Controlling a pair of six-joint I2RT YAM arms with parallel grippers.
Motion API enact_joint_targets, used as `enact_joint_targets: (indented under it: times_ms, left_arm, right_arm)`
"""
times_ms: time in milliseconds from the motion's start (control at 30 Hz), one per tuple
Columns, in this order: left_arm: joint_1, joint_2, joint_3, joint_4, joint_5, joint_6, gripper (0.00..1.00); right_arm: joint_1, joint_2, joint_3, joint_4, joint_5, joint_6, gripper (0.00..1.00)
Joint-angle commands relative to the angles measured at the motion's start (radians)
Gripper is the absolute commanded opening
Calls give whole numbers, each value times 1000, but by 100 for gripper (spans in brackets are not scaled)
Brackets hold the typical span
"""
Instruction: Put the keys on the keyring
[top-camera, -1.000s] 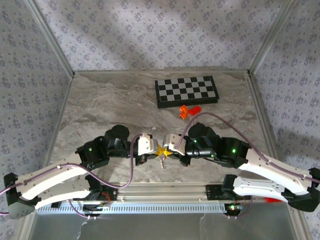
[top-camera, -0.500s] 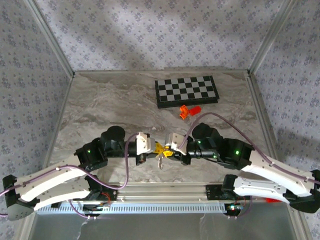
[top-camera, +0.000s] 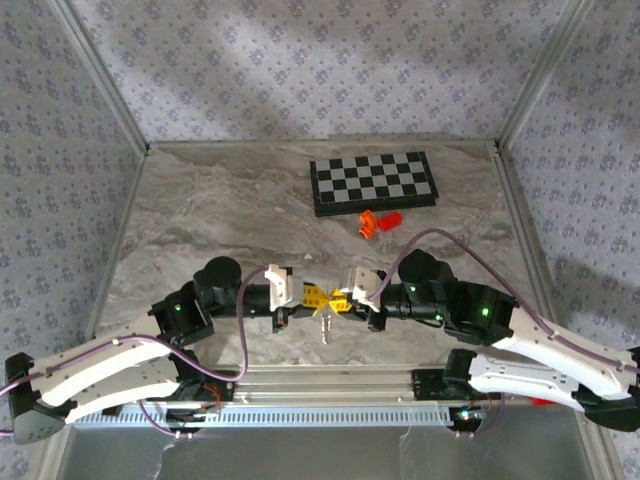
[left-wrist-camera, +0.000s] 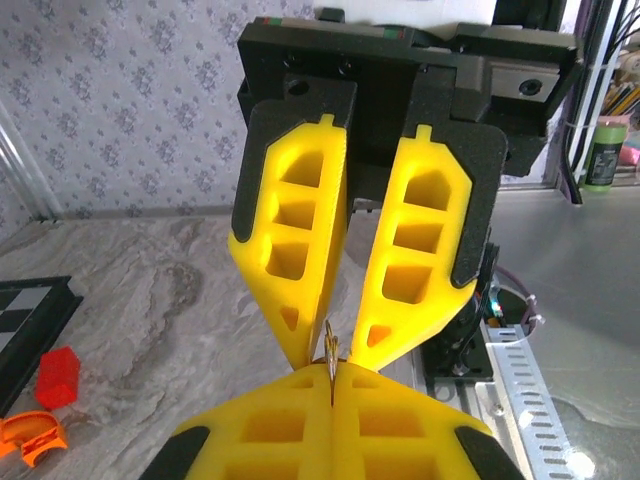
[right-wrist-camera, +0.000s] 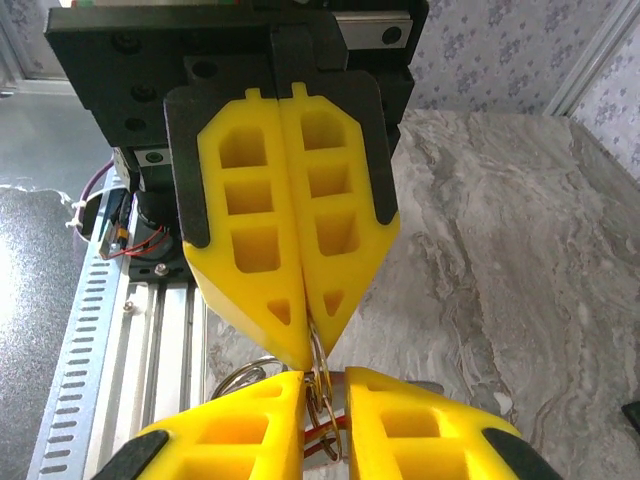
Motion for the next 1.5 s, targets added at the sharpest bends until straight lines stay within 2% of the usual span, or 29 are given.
enact_joint_targets:
  times_ms: [0,433,533,633,700,900,1033,1133,1233,1300,1467]
  left_arm:
    - [-1,-26,-10,128,57,-41,0]
    - [-1,-11,-55,276,97,-115,0]
    - [-1,-5,-60,287,96,-120,0]
    - [-2,-3,-57,284,93,-117,0]
    - [-1,-2,-52,267,85,-109,0]
    - [-1,4,-8,121,12,-41,0]
    - [-1,12,38,-27,-70,31,11]
    - [-2,32,77,-108,-99,69,13]
    - [-2,48,104,-145,-104,88,8]
    - [-1,51,108,-145,-102,92,0]
    - [-1,45,85,-67,-80,64,0]
  right_arm:
    - [5,-30,-22,35,-14,7,18]
    - [2,-62,-46,86,-32,4,18]
    - [1,-61,-46,86,-32,3,14]
    - [0,-59,-44,82,-30,0,5]
    - [-1,-60,-42,78,-26,-4,0]
    - [-3,-58,-26,62,6,-12,0]
    - [-3,-32,10,1,45,-13,0]
    - [-1,-9,32,-35,57,-21,0]
    - [1,8,43,-52,73,-24,0]
    - [6,19,52,-67,82,-27,0]
    - [11,19,54,-60,83,-29,0]
